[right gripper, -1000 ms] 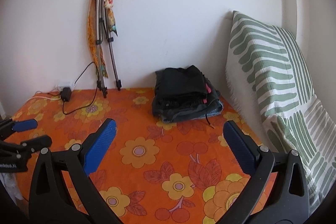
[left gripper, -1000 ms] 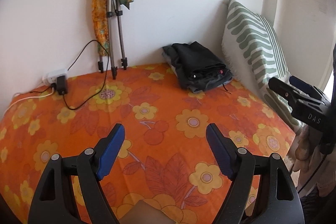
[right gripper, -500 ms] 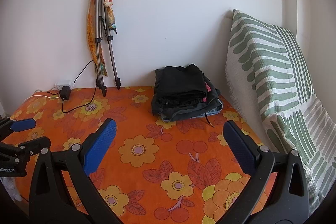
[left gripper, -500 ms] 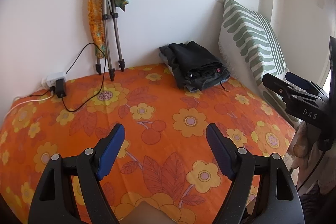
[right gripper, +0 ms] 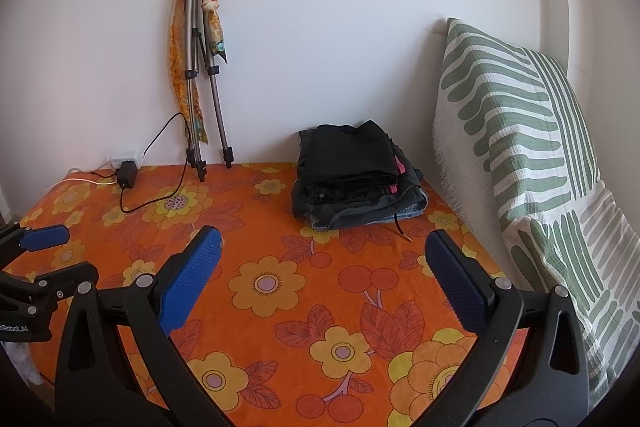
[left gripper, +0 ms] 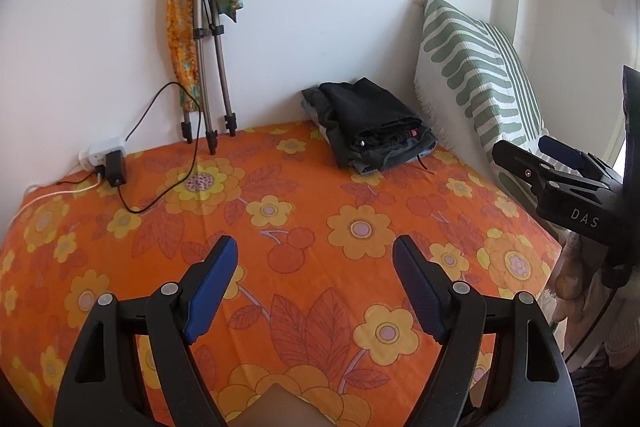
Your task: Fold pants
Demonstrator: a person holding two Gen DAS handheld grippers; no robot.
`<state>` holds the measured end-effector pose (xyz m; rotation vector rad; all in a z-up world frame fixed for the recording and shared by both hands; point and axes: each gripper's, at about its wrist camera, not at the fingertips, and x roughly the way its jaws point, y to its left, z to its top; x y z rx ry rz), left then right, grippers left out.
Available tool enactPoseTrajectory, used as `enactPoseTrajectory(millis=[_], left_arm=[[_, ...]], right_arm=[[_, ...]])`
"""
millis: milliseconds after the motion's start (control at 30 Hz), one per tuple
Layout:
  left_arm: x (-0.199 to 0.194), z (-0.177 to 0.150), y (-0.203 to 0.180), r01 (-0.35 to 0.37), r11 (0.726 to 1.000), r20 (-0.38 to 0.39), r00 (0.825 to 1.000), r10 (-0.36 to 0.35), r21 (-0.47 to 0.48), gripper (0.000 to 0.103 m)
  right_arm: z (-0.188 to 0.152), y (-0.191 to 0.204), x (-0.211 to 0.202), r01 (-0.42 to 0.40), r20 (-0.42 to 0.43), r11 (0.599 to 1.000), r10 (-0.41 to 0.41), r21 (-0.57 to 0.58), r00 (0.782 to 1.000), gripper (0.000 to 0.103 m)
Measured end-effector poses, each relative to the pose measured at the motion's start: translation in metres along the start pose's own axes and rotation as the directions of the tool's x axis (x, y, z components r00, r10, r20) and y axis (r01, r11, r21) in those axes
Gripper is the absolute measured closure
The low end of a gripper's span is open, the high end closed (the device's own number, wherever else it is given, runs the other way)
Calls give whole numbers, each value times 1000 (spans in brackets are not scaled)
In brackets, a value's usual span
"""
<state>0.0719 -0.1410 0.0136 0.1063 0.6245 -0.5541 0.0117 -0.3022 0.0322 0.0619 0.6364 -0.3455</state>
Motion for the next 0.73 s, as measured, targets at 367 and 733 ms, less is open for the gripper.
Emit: enactPoseTrajectory(millis=[367,733], left_arm=[[-1,-1,-1,3,1000,-3,1000,-3,-2,23],[-3,-2,3,2,1000,2,1000,-2,-6,23]], right_arm=[[-1,2,1,-2,-3,1000,2,0,1000,0],[-1,2,1,-2,-3,1000,2,-2,1000,0]])
